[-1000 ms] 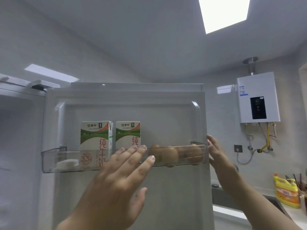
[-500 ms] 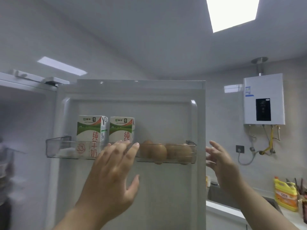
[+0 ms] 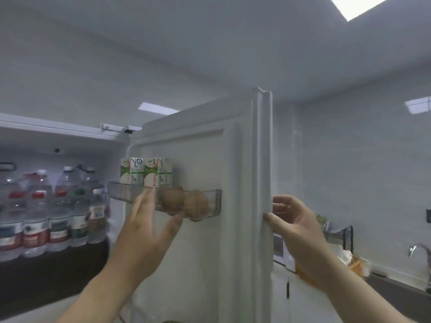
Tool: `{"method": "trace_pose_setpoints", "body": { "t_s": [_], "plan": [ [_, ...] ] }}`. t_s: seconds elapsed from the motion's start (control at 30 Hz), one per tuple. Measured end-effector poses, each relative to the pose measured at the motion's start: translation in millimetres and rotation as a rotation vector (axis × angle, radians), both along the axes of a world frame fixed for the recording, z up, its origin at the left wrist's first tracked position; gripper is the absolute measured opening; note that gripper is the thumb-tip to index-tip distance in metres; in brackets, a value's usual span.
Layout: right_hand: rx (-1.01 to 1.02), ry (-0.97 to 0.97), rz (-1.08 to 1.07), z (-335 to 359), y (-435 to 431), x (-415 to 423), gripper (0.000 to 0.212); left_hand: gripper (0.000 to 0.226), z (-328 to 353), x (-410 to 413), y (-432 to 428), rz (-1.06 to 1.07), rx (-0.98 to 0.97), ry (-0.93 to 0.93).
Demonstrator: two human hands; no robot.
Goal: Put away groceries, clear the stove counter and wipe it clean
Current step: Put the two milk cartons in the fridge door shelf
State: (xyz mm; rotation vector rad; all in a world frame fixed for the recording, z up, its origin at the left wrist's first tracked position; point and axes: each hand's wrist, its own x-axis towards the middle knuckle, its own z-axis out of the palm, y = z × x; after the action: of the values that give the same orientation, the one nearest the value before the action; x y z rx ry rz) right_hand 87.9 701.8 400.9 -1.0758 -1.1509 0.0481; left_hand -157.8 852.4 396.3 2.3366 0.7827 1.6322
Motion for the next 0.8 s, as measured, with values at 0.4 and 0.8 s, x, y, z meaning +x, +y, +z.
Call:
{"method": "trace_pose_setpoints", "body": {
  "t_s": [0.4, 0.8],
  "plan": [
    [0.080, -0.153, 0.413, -6.3, 14.0, -89.7, 0.030, 0.077, -32.1, -52.3, -93.2, 0.076, -0.004, -0.257],
    [-0.019, -0.459, 0.508, 5.3, 107.3, -179.0, 0.052, 0.088, -44.2, -117.7, -97.4, 0.586, 0.245, -0.055]
  ]
}}
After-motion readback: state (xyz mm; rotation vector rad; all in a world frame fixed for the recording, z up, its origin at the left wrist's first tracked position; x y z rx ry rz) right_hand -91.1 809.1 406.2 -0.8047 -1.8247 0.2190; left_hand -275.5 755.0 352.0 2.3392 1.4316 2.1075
